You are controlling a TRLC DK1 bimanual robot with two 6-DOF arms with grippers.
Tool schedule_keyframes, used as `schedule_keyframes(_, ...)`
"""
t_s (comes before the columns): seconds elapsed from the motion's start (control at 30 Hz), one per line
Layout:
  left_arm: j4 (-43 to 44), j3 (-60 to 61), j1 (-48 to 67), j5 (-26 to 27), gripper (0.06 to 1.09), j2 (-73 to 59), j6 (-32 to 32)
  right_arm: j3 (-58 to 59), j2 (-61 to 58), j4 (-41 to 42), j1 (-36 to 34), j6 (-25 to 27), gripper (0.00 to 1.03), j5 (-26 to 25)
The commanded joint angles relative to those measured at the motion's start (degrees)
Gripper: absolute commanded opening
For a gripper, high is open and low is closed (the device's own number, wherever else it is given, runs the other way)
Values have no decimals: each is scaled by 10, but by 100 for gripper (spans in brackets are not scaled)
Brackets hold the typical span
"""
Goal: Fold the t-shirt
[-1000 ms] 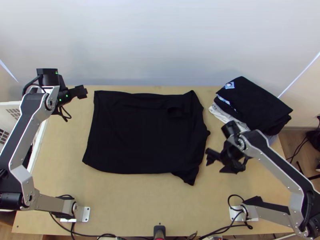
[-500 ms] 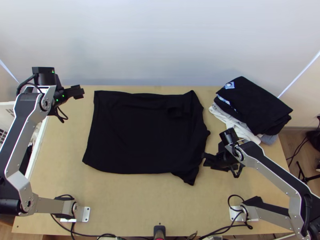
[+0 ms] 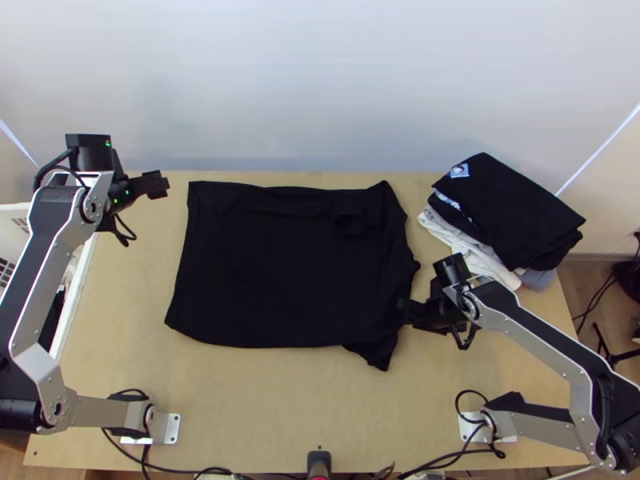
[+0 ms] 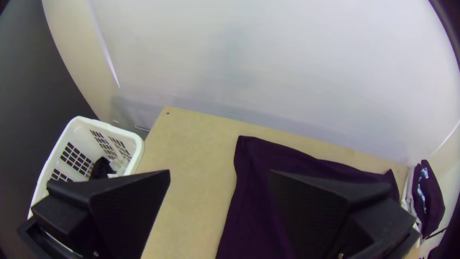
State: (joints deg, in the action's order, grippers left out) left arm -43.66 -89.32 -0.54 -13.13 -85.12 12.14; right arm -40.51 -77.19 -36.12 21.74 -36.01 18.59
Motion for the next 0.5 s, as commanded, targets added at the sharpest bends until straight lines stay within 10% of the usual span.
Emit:
schedule_keyframes(0.0,-9,2,1,-1,105,-2,-14,-6,-22,25,22,-24,52,0)
schedule_keyframes(0.47,-55,8,-6,0,105,3,-63,3,-31,96,59,-51,24,-14)
